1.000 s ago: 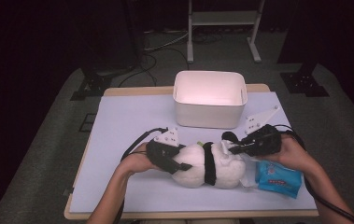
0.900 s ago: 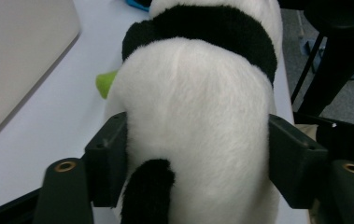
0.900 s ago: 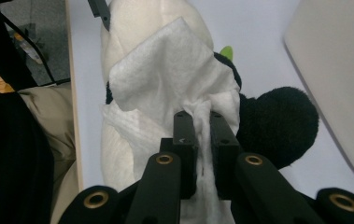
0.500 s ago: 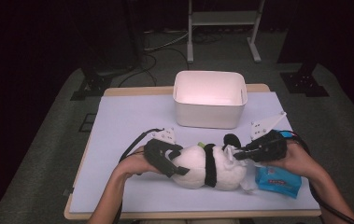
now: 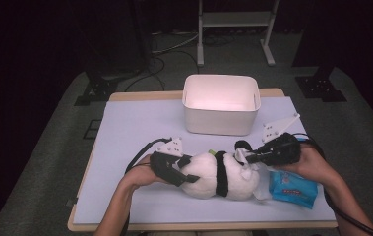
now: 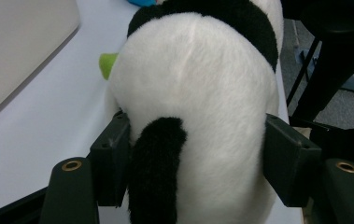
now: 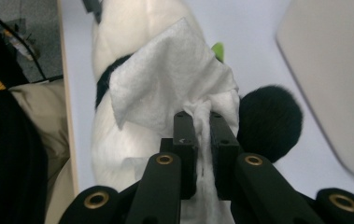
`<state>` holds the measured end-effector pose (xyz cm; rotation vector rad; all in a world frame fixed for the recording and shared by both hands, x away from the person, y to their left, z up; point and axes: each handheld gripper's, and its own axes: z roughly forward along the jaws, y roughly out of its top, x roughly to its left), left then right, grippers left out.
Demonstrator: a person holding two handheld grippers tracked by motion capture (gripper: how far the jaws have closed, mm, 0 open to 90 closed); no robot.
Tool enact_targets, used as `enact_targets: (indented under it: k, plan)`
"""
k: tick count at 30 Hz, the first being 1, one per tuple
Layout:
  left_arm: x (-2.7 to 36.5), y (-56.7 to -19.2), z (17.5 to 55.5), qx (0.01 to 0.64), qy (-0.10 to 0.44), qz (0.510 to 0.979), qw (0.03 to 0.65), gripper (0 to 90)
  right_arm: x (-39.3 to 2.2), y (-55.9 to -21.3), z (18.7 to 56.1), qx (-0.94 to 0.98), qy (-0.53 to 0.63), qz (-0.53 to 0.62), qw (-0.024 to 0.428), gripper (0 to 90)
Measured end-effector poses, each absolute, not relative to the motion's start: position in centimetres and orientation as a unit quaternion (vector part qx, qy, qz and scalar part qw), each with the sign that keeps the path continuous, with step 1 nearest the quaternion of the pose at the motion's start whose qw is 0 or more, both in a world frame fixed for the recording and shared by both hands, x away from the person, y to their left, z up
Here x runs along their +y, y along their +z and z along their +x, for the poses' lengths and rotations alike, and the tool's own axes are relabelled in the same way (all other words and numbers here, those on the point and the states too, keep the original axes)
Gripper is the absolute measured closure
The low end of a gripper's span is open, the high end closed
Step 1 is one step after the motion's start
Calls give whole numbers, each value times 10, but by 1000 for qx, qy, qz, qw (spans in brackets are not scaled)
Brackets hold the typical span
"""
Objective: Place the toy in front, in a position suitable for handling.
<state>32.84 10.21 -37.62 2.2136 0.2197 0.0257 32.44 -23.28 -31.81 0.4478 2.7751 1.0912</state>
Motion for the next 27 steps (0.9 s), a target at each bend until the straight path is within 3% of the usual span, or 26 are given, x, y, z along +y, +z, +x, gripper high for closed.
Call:
enact_targets:
  k: [17, 27]
  plan:
    - [105, -377, 325, 87, 16, 890, 447, 335, -258, -328, 333, 911, 357, 198, 60, 834]
    - [104, -376, 321, 78, 21, 893, 442, 336, -238, -318, 352, 912, 359, 187, 65, 833]
